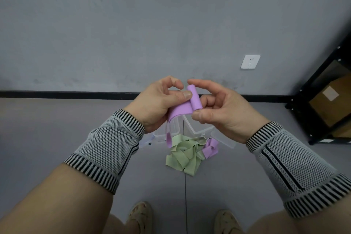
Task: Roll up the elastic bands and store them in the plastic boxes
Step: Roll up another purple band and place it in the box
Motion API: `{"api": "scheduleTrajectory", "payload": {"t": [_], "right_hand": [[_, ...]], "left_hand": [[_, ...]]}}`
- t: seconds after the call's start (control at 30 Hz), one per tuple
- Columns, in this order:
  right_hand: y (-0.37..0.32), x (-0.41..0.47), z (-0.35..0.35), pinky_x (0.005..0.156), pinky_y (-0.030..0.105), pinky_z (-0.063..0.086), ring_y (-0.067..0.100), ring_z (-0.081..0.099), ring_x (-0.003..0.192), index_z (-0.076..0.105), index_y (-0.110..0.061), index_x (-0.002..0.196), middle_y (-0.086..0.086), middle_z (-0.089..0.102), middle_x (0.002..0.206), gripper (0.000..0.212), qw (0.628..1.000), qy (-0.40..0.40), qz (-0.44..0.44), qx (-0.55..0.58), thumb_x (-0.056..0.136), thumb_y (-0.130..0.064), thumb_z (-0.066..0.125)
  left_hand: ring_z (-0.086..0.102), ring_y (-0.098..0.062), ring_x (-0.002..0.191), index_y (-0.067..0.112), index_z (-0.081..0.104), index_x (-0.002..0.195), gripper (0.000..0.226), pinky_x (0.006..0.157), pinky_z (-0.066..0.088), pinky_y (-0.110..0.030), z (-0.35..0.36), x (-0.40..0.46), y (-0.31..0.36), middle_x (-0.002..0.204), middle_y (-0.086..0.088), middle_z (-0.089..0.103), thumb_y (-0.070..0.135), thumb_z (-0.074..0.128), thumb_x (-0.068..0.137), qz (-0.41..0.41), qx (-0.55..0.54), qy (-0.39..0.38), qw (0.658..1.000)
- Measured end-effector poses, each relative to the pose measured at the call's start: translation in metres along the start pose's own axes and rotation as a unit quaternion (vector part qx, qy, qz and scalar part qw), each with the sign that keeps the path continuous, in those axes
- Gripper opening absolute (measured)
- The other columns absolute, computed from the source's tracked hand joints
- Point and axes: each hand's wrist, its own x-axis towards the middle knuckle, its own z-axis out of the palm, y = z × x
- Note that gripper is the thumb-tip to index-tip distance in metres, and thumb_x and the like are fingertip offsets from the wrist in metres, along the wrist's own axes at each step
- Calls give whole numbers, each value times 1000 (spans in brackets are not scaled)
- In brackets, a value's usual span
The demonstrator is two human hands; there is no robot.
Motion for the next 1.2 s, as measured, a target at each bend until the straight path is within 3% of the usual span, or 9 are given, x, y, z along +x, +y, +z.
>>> {"api": "scheduleTrajectory", "payload": {"t": [0.1, 0.2, 0.27, 0.4, 0.7, 0.83, 0.93, 1.03, 1.2], "right_hand": [[1, 1, 2, 58, 22, 49, 16, 51, 57, 65, -24, 109, 10, 52, 67, 59, 999, -5, 2, 41, 57, 0, 78], [2, 0, -1, 59, 22, 50, 15, 54, 57, 69, -26, 100, 10, 55, 66, 55, 999, -1, 0, 33, 53, -3, 82], [1, -1, -4, 64, 22, 50, 14, 55, 59, 66, -26, 103, 5, 57, 65, 57, 1000, 14, -2, -18, 55, 0, 82], [-3, -3, -1, 65, 19, 48, 12, 53, 60, 61, -26, 108, 0, 57, 63, 56, 985, 45, -14, -168, 64, 1, 81], [-2, 1, 15, 68, 24, 47, 5, 54, 58, 60, -24, 113, -11, 56, 60, 33, 844, 86, -107, -518, 81, -20, 67], [0, 1, 14, 69, 19, 47, 3, 54, 59, 57, -26, 123, -12, 56, 61, 50, 868, 96, -89, -478, 77, -19, 73], [2, -1, 11, 68, 16, 48, 1, 55, 59, 53, -24, 130, -12, 58, 62, 65, 917, 93, -64, -382, 71, -14, 80], [-2, -3, 6, 65, 15, 48, 5, 56, 61, 54, -22, 129, -10, 60, 64, 68, 966, 89, -47, -240, 68, -5, 81], [-8, -7, 9, 71, 19, 50, 9, 59, 66, 57, -28, 119, -6, 62, 65, 67, 992, 65, -47, -100, 57, -14, 78]], "left_hand": [[61, -17, 51, 12, 47, 91, 25, 50, 51, -23, -1, 0, 0, 60, -7, 65, 4, 67, 77, 8, 5, -6, 1000], [63, -18, 54, 15, 52, 92, 29, 52, 51, -25, -4, -1, 0, 65, -8, 69, 21, 70, 70, 25, 125, 28, 991], [65, -20, 57, 16, 53, 93, 34, 52, 54, -33, -4, -4, 2, 74, -12, 72, 25, 78, 72, 31, 203, 50, 977], [60, -11, 52, 19, 55, 86, 24, 46, 46, -24, 0, -7, 3, 71, -4, 72, 21, 76, 75, 69, 297, 105, 947], [57, -11, 44, 24, 58, 79, 18, 27, 37, -22, 11, -6, -2, 74, 5, 69, 30, 75, 75, 75, 392, 172, 901], [64, -24, 53, 20, 62, 84, 16, 26, 36, -23, 11, -3, -3, 77, 3, 71, 25, 75, 77, 74, 358, 178, 913], [59, -17, 46, 14, 62, 83, 15, 35, 41, -23, 11, -3, -3, 75, -2, 71, 19, 74, 79, 66, 307, 165, 935], [63, -15, 56, 10, 59, 81, 12, 53, 51, -24, 9, -4, 1, 69, -8, 70, 7, 71, 80, 49, 150, 137, 978], [63, -15, 51, 8, 54, 81, 15, 49, 51, -22, 11, -6, 6, 61, -8, 67, 8, 64, 70, 30, -12, 62, 998]]}}
